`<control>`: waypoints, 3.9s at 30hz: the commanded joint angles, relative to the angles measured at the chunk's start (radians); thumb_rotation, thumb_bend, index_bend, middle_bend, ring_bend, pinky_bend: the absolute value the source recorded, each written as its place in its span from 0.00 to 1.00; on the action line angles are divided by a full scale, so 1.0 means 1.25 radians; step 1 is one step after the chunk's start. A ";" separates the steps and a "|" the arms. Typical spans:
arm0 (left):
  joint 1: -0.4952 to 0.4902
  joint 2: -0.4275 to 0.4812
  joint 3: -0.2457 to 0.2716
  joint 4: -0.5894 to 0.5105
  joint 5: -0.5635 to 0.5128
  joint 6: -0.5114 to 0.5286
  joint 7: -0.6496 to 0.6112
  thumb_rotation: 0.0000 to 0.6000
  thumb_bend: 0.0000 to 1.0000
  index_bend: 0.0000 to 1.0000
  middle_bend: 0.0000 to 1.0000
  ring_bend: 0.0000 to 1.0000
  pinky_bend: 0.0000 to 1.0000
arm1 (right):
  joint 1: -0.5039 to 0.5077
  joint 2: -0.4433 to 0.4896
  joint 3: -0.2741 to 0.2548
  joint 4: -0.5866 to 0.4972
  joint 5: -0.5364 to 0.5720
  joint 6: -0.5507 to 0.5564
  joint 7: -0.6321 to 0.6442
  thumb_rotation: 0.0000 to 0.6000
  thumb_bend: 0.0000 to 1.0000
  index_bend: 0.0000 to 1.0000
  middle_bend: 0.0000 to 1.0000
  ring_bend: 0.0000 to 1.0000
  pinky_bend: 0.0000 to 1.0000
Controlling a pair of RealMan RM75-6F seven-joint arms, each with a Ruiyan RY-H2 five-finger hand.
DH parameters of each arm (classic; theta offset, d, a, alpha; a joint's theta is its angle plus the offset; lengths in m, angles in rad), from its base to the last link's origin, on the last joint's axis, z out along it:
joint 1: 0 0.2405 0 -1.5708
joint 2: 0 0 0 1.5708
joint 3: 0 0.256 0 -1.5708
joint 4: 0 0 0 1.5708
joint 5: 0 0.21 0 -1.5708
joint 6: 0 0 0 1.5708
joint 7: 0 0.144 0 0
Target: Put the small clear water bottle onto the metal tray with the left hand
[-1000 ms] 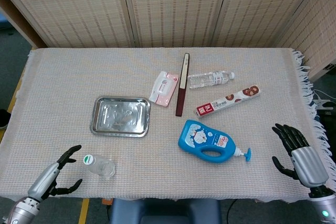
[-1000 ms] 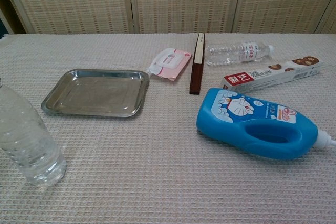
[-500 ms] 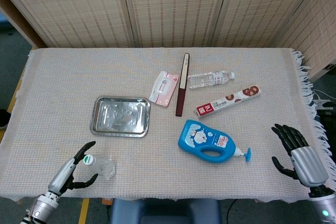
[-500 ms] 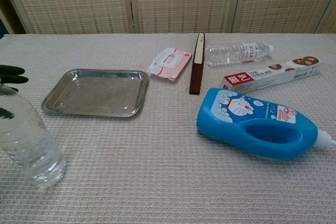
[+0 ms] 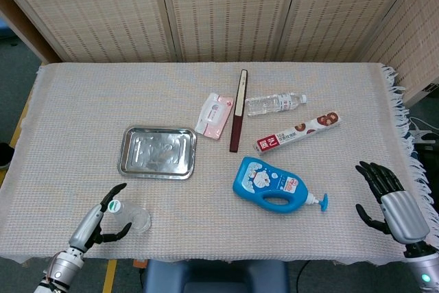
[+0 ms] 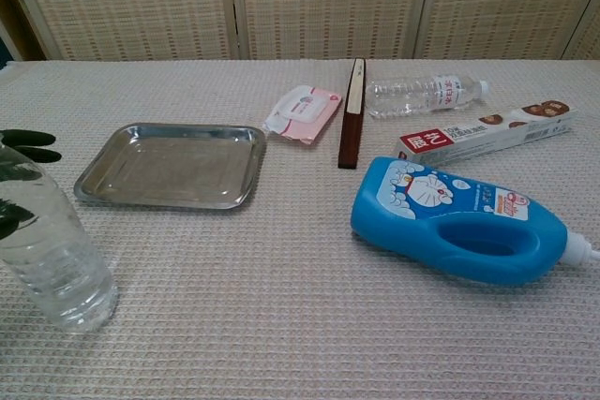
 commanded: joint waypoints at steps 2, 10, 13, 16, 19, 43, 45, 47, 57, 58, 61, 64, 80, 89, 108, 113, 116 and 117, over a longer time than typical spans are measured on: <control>-0.002 0.003 -0.001 -0.014 -0.023 -0.014 -0.001 1.00 0.52 0.34 0.33 0.30 0.45 | 0.001 0.002 -0.002 -0.002 0.001 -0.005 0.000 1.00 0.15 0.07 0.03 0.00 0.09; 0.000 0.011 -0.012 -0.021 -0.039 0.003 0.054 1.00 0.59 0.49 0.52 0.46 0.57 | 0.002 0.001 -0.001 -0.002 0.001 -0.005 -0.002 1.00 0.15 0.07 0.03 0.00 0.09; 0.002 0.011 -0.041 -0.012 -0.048 0.055 0.143 1.00 0.59 0.49 0.53 0.47 0.59 | 0.002 0.001 -0.001 -0.002 0.003 -0.007 -0.003 1.00 0.15 0.07 0.03 0.00 0.09; 0.001 -0.016 -0.092 0.019 -0.073 0.152 0.350 1.00 0.59 0.50 0.53 0.48 0.60 | 0.003 0.003 -0.002 -0.004 0.002 -0.008 0.000 1.00 0.15 0.07 0.03 0.00 0.09; -0.009 -0.073 -0.148 0.072 -0.093 0.248 0.540 1.00 0.58 0.51 0.55 0.49 0.63 | 0.002 0.002 -0.002 -0.003 0.003 -0.008 -0.002 1.00 0.15 0.07 0.03 0.00 0.09; -0.054 -0.050 -0.282 0.060 -0.101 0.062 -0.228 1.00 0.59 0.53 0.57 0.51 0.60 | 0.006 0.005 -0.003 -0.008 0.007 -0.019 -0.003 1.00 0.15 0.07 0.03 0.00 0.09; -0.056 -0.037 -0.276 0.069 -0.113 0.048 -0.207 1.00 0.59 0.53 0.57 0.51 0.60 | 0.006 0.004 -0.004 -0.008 0.007 -0.019 -0.004 1.00 0.15 0.07 0.03 0.00 0.09; -0.064 -0.030 -0.257 0.091 -0.144 0.042 -0.085 1.00 0.59 0.53 0.57 0.51 0.60 | 0.006 0.006 -0.005 -0.008 0.006 -0.021 -0.004 1.00 0.15 0.07 0.03 0.00 0.09; -0.115 -0.179 -0.183 0.277 -0.146 0.268 0.673 1.00 0.59 0.53 0.56 0.51 0.63 | 0.007 0.005 -0.003 -0.010 0.010 -0.023 -0.005 1.00 0.15 0.07 0.03 0.00 0.09; -0.117 -0.178 -0.178 0.280 -0.135 0.264 0.672 1.00 0.59 0.53 0.57 0.51 0.63 | 0.007 0.006 -0.004 -0.010 0.010 -0.024 -0.006 1.00 0.15 0.07 0.03 0.00 0.09; -0.116 -0.178 -0.172 0.270 -0.116 0.251 0.628 1.00 0.59 0.53 0.57 0.51 0.63 | 0.007 0.008 -0.004 -0.011 0.009 -0.023 -0.003 1.00 0.15 0.07 0.03 0.00 0.09; -0.105 -0.170 -0.185 0.212 -0.128 0.218 0.477 1.00 0.58 0.53 0.57 0.52 0.63 | 0.006 0.007 -0.003 -0.010 0.010 -0.021 -0.003 1.00 0.15 0.07 0.03 0.00 0.09; -0.060 -0.073 -0.229 0.042 -0.139 0.064 -0.113 1.00 0.59 0.54 0.58 0.53 0.65 | 0.008 0.008 -0.004 -0.012 0.011 -0.026 -0.003 1.00 0.15 0.07 0.03 0.00 0.09; -0.087 -0.233 -0.217 0.305 -0.057 0.335 0.534 1.00 0.58 0.54 0.57 0.54 0.65 | 0.007 0.008 -0.002 -0.011 0.010 -0.021 -0.002 1.00 0.15 0.07 0.03 0.00 0.09; -0.150 -0.269 -0.255 0.253 -0.097 0.189 0.389 1.00 0.59 0.53 0.56 0.53 0.64 | 0.009 0.008 -0.004 -0.012 0.011 -0.028 -0.004 1.00 0.15 0.07 0.03 0.00 0.09; -0.168 -0.271 -0.273 0.247 -0.123 0.152 0.363 1.00 0.59 0.53 0.55 0.52 0.64 | 0.009 0.009 -0.004 -0.012 0.014 -0.031 -0.004 1.00 0.15 0.07 0.03 0.00 0.09; -0.171 -0.272 -0.274 0.249 -0.125 0.151 0.367 1.00 0.59 0.53 0.55 0.52 0.65 | 0.009 0.010 -0.004 -0.013 0.014 -0.031 -0.002 1.00 0.15 0.07 0.03 0.00 0.09; -0.171 -0.272 -0.274 0.250 -0.125 0.152 0.370 1.00 0.59 0.53 0.55 0.52 0.65 | 0.009 0.010 -0.003 -0.013 0.013 -0.029 -0.001 1.00 0.15 0.07 0.03 0.00 0.09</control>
